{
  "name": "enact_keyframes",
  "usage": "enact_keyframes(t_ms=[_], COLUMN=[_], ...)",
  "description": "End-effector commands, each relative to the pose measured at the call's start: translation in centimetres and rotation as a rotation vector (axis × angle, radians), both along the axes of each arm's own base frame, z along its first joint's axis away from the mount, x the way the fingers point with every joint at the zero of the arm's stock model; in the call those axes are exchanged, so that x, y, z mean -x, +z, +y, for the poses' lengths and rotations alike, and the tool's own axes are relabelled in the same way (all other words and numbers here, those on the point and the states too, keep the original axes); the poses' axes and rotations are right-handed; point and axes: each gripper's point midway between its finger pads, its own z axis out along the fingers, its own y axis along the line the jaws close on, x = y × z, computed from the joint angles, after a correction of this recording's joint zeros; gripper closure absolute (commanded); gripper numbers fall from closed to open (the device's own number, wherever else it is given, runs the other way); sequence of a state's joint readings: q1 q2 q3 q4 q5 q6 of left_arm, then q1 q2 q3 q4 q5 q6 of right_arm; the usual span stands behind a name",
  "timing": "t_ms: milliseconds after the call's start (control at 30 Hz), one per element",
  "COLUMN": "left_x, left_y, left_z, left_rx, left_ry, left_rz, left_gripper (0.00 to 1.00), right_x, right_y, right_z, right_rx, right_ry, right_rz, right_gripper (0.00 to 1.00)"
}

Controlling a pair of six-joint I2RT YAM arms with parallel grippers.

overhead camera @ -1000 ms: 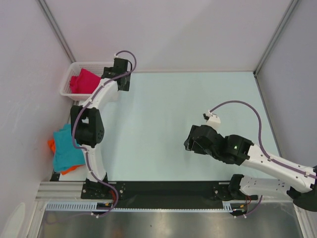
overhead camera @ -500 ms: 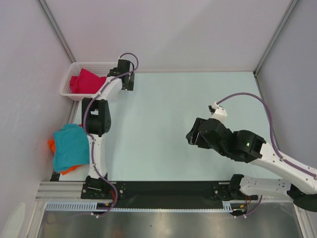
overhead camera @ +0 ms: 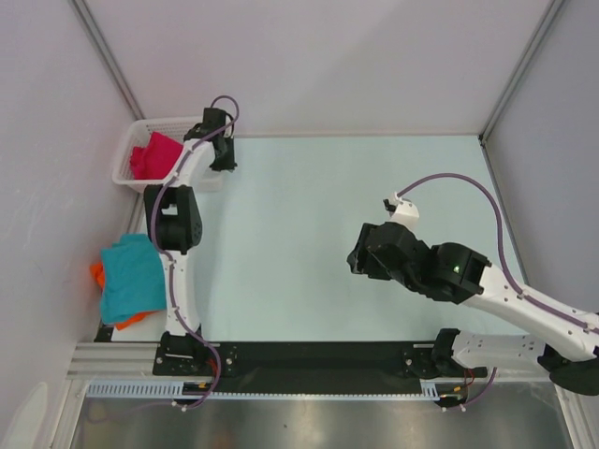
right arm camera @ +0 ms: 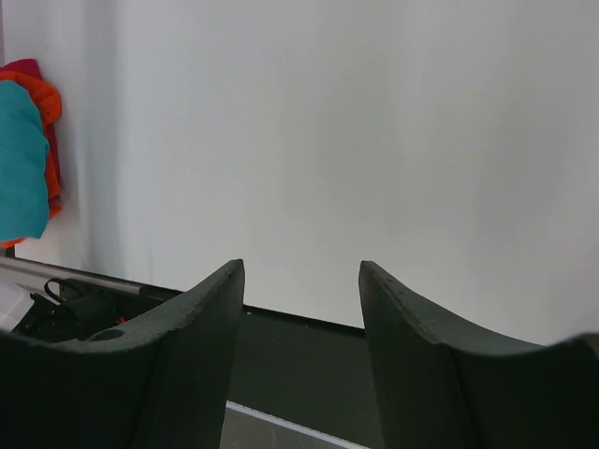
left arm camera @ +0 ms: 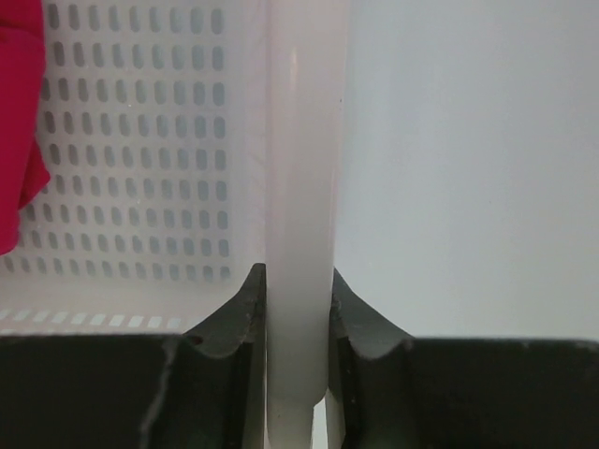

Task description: Fold and stack the t-shirts

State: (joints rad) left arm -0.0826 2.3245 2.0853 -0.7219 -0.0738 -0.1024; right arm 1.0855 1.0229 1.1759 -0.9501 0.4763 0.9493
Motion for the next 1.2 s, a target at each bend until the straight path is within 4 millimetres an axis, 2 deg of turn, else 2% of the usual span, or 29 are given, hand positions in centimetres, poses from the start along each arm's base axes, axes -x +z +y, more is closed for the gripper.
enact_keyframes(t_ms=[0,67,100,133,167,233,267,333,367,433,467,533,567,633,667,733,767,833,867,933,967,1067,1167], left_x=[1.6,2.2,2.1,2.3,2.6,3.5,4.5,6.0,7.5,9.1,11.0,13.1,15.3,18.0,20.6,24.1,26.9,29.8,32.1,34.3,36.0,38.1,39.0], left_y=[0.7,1.2,2.9,3.5,4.3,5.8,6.2,7.3,7.8,8.2,8.1,8.4,8.4,8.3,8.1,7.9,7.0,6.4,5.2,4.1,2.9,0.6,-1.1], left_z=[-1.2,-3.0,-4.5,-5.4,-7.4,-9.9,-12.4,-15.1,-17.6,-20.2,-22.7,-25.7,-28.3,-31.0,-33.4,-36.0,-37.7,-39.2,-40.0,-40.6,-40.8,-40.4,-39.6], left_rx=[0.278,0.323,0.336,0.339,0.343,0.364,0.379,0.387,0.393,0.403,0.414,0.453,0.464,0.501,0.518,0.572,0.583,0.597,0.597,0.621,0.645,0.685,0.694], left_ry=[0.053,-0.002,-0.045,-0.075,-0.136,-0.207,-0.267,-0.331,-0.391,-0.438,-0.496,-0.571,-0.641,-0.722,-0.797,-0.903,-0.963,-1.025,-1.062,-1.078,-1.1,-1.093,-1.074], left_rz=[0.031,0.023,-0.018,-0.028,-0.036,-0.047,-0.037,-0.038,-0.034,-0.023,-0.005,0.007,0.018,0.042,0.053,0.087,0.118,0.151,0.179,0.217,0.243,0.297,0.329], left_gripper=[1.0,1.0,1.0,1.0,1.0,1.0,1.0,1.0,1.0,1.0,1.0,1.0,1.0,1.0,1.0,1.0,1.0,1.0,1.0,1.0,1.0,1.0,1.0], right_x=[0.1,0.2,0.3,0.4,0.4,0.6,0.5,0.7,0.6,0.6,0.5,0.4,0.2,-0.1,-0.2,-0.5,-0.4,-0.4,-0.4,-0.3,-0.2,-0.1,-0.3], right_y=[1.5,1.4,1.5,1.5,1.4,1.1,1.1,1.1,1.1,1.5,1.6,2.2,2.5,3.3,4.1,4.9,5.6,6.0,6.3,6.3,6.2,5.7,5.1], right_z=[0.4,0.3,0.2,0.2,0.3,0.2,0.4,0.7,0.7,0.7,0.5,-0.5,-1.0,-2.6,-3.3,-4.6,-5.1,-5.8,-6.1,-6.2,-6.2,-5.7,-4.9], right_rx=[-0.063,-0.075,-0.083,-0.089,-0.096,-0.101,-0.109,-0.121,-0.123,-0.123,-0.118,-0.106,-0.106,-0.089,-0.107,-0.109,-0.126,-0.136,-0.148,-0.16,-0.162,-0.16,-0.155], right_ry=[0.013,0.011,0.013,0.013,0.013,0.013,0.012,0.021,0.022,0.022,0.017,-0.009,-0.031,-0.084,-0.101,-0.139,-0.149,-0.17,-0.178,-0.186,-0.186,-0.179,-0.173], right_rz=[-0.032,-0.031,-0.033,-0.032,-0.032,-0.025,-0.028,-0.026,-0.028,-0.037,-0.04,-0.062,-0.071,-0.104,-0.126,-0.166,-0.183,-0.197,-0.2,-0.194,-0.189,-0.17,-0.155], right_gripper=[0.43,0.43,0.44,0.44,0.44,0.45,0.45,0.46,0.46,0.46,0.46,0.46,0.46,0.47,0.47,0.47,0.47,0.49,0.49,0.5,0.51,0.52,0.53])
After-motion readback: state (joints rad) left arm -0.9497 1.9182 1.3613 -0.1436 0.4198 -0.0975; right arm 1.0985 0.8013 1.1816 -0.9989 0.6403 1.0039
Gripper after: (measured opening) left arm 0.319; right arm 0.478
